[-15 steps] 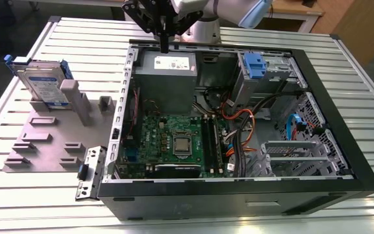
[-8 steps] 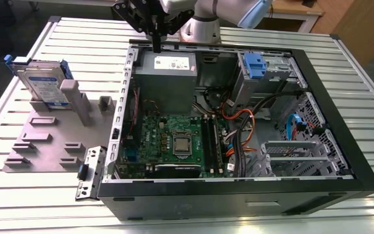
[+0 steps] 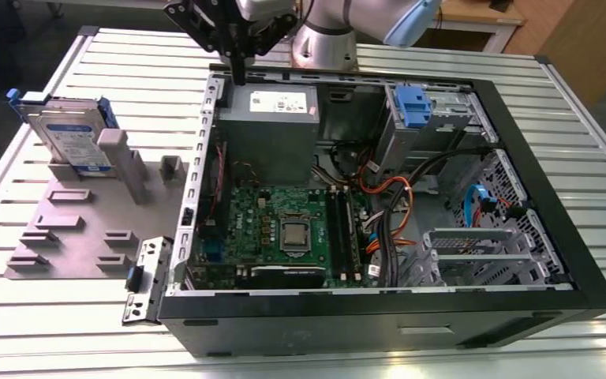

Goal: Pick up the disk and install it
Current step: 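Reach for the disk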

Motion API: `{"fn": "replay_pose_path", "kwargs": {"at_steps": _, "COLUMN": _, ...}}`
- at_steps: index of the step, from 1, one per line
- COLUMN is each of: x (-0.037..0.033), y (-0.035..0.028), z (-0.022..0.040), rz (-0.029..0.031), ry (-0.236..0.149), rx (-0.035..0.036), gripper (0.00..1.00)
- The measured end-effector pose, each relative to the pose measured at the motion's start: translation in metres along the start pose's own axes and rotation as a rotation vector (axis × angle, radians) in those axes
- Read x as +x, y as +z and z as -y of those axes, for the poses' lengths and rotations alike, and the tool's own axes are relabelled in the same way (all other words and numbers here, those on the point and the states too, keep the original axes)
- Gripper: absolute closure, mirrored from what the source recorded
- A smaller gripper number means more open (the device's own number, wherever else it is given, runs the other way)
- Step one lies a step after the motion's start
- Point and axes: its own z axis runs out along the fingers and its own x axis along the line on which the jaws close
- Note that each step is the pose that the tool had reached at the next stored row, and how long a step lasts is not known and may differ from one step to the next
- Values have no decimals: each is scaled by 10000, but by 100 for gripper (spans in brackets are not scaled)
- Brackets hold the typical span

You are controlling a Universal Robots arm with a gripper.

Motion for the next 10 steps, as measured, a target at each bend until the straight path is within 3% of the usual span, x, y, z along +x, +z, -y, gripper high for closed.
{"fn": "replay_pose_path", "kwargs": {"at_steps": 10, "x": 180, "y": -5, "z": 14, "rz": 0, "ry": 1, "rx": 0, "gripper": 89}}
